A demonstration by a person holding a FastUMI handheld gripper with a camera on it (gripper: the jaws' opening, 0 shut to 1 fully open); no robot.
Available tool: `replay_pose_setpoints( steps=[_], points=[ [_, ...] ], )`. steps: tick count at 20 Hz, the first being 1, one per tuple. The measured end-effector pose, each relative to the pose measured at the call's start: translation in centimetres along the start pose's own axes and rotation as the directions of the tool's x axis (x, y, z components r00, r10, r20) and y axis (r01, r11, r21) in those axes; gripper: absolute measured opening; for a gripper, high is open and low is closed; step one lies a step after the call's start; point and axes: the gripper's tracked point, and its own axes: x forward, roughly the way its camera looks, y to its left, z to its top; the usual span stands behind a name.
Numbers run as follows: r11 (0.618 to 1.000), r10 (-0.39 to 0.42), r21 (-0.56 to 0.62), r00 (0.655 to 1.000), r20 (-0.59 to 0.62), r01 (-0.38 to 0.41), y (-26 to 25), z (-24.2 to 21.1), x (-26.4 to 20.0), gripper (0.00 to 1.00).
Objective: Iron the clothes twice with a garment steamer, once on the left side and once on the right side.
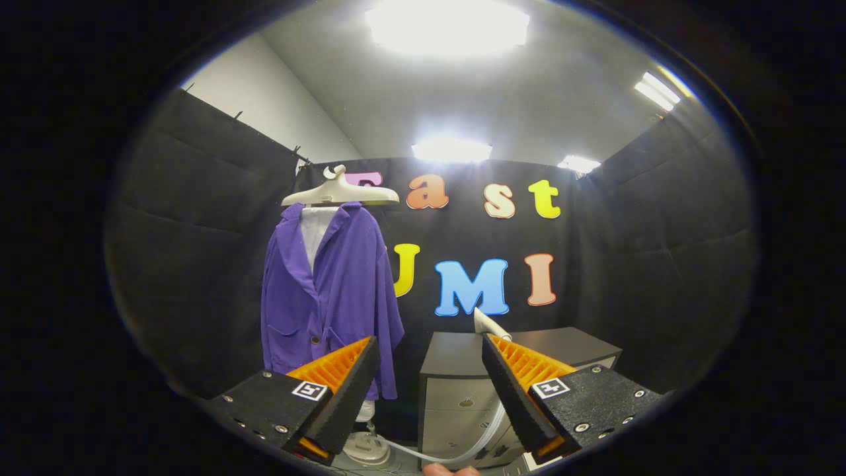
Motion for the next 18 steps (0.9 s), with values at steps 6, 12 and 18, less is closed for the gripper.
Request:
replay_pose_setpoints(
  steps=[6,12,18],
  points=[
    [0.997,-0.08,-0.009,0.997,0.0,0.08,-5.6,1.2,4.1,0.96],
    [0.983,-0.172,0.051,0.984,-0.04,0.174,-11.3,1.3,10.2,0.96],
    [0.963,-0.178,0.183,0.975,-0.129,0.2,-15.4,0.0,17.8,0.96]
  ],
)
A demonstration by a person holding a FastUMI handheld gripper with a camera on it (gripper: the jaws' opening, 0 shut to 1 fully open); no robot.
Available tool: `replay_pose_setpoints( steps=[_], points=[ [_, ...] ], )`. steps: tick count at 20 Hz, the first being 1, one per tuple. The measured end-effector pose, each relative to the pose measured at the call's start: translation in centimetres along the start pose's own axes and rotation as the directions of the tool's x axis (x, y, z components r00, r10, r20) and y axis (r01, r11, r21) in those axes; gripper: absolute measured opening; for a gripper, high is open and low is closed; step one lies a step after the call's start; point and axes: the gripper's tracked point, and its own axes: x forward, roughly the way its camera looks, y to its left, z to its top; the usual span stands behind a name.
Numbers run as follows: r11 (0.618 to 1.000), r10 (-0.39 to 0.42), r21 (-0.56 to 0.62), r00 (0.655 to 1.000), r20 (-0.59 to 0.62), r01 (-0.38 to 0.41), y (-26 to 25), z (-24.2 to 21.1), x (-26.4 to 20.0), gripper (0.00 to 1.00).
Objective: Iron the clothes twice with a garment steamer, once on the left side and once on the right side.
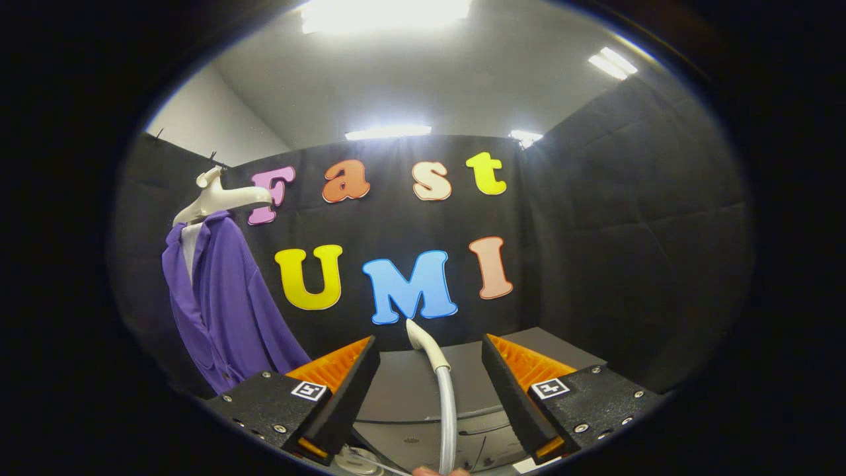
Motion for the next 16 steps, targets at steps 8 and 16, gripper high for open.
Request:
replay_pose_setpoints(
  steps=[8,16],
  points=[
    [0.969,0.083,0.243,0.978,-0.191,-0.035,-2.4,-4.1,11.5,0.95],
    [0.925,0.171,0.381,0.895,-0.412,-0.001,-4.8,-10.1,19.5,0.94]
  ],
)
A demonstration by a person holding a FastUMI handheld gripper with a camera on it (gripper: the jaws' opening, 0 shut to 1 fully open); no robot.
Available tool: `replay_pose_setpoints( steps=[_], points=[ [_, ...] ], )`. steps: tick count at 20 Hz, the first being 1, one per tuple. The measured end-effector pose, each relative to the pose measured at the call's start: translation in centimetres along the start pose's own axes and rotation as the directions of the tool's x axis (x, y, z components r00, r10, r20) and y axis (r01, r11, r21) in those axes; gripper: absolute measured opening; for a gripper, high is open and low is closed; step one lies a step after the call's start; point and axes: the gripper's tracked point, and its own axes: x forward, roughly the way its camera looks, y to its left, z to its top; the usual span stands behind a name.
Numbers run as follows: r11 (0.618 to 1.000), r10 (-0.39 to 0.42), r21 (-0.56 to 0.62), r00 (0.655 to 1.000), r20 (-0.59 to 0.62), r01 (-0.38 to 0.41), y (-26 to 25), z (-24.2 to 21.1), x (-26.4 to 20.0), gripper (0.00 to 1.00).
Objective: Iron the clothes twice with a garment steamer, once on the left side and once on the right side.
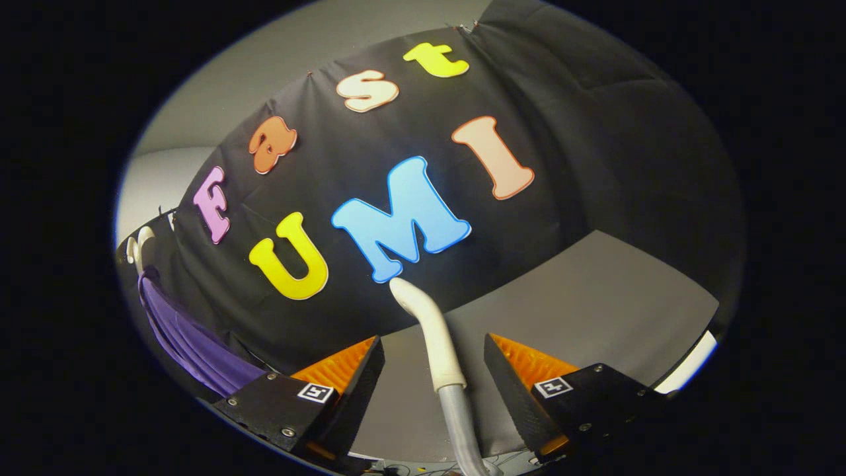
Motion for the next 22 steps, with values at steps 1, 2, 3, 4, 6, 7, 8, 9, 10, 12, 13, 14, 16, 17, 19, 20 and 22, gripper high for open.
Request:
replay_pose_setpoints(
  steps=[1,2,3,4,6,7,8,9,10,12,13,14,16,17,19,20,22],
  points=[
    [1.0,0.008,0.021,0.999,-0.033,-0.007,-0.2,-0.2,0.9,0.94],
    [0.999,0.018,0.038,0.998,-0.065,-0.015,-0.3,-0.6,1.6,0.94],
    [0.998,0.034,0.052,0.995,-0.095,-0.029,-0.4,-0.9,2.3,0.94],
    [0.997,0.047,0.068,0.991,-0.123,-0.039,-0.3,-1.3,3.2,0.94],
    [0.992,0.086,0.112,0.978,-0.188,-0.065,-0.2,-2.6,4.0,0.94],
    [0.986,0.109,0.149,0.97,-0.217,-0.077,-0.1,-2.9,4.5,0.94],
    [0.981,0.121,0.179,0.963,-0.239,-0.079,-0.1,-3.2,5.3,0.94],
    [0.979,0.12,0.189,0.959,-0.255,-0.073,-0.4,-3.4,6.0,0.94],
    [0.979,0.12,0.193,0.957,-0.265,-0.069,-0.7,-3.8,6.5,0.94],
    [0.971,0.149,0.225,0.945,-0.29,-0.084,-0.6,-4.3,7.0,0.94],
    [0.966,0.167,0.242,0.936,-0.309,-0.093,-0.4,-4.7,7.4,0.94],
    [0.964,0.176,0.25,0.929,-0.326,-0.095,-0.5,-5.0,7.6,0.94],
    [0.958,0.194,0.267,0.913,-0.358,-0.099,-0.5,-5.8,8.2,0.93],
    [0.954,0.207,0.28,0.905,-0.371,-0.104,-0.3,-6.0,8.5,0.93],
    [0.944,0.232,0.312,0.892,-0.387,-0.11,0.1,-6.3,9.2,0.91],
    [0.937,0.244,0.331,0.886,-0.393,-0.111,0.3,-6.4,9.4,0.88],
    [0.923,0.27,0.367,0.872,-0.408,-0.115,0.7,-6.8,9.8,0.79]
  ],
)
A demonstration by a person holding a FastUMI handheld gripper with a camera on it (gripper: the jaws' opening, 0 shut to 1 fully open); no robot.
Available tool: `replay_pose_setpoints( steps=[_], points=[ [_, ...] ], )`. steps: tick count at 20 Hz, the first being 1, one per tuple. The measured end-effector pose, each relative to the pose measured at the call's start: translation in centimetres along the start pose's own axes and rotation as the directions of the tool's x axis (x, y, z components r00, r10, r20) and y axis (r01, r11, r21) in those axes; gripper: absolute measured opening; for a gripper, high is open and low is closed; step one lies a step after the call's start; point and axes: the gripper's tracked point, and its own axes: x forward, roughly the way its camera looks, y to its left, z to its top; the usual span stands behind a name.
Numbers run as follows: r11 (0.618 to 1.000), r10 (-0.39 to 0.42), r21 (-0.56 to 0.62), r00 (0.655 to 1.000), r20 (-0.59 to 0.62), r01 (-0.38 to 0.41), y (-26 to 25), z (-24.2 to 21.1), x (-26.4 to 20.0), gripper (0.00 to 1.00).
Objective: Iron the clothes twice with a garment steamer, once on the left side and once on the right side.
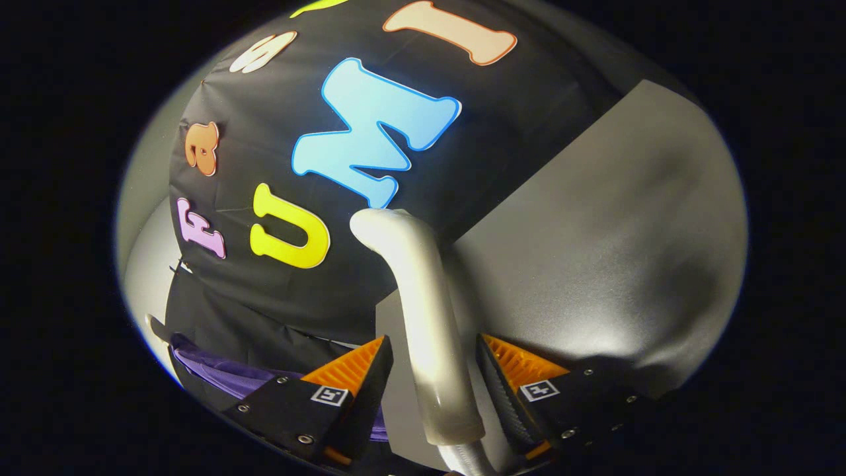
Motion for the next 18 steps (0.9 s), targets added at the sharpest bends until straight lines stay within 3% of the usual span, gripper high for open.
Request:
replay_pose_setpoints(
  steps=[1,4,6,13,18],
  points=[
    [1.0,0.006,0.011,1.0,-0.014,-0.006,0.1,-0.1,0.2,0.69],
    [0.999,0.016,0.033,0.999,-0.034,-0.015,0.1,-0.2,0.8,0.6],
    [0.999,0.032,0.041,0.998,-0.05,-0.03,0.3,-0.6,1.2,0.47],
    [0.998,0.049,0.032,0.998,-0.044,-0.048,0.3,-0.5,0.5,0.33],
    [1.0,-0.009,-0.005,0.999,0.043,0.009,1.0,0.8,-1.6,0.32]
  ],
)
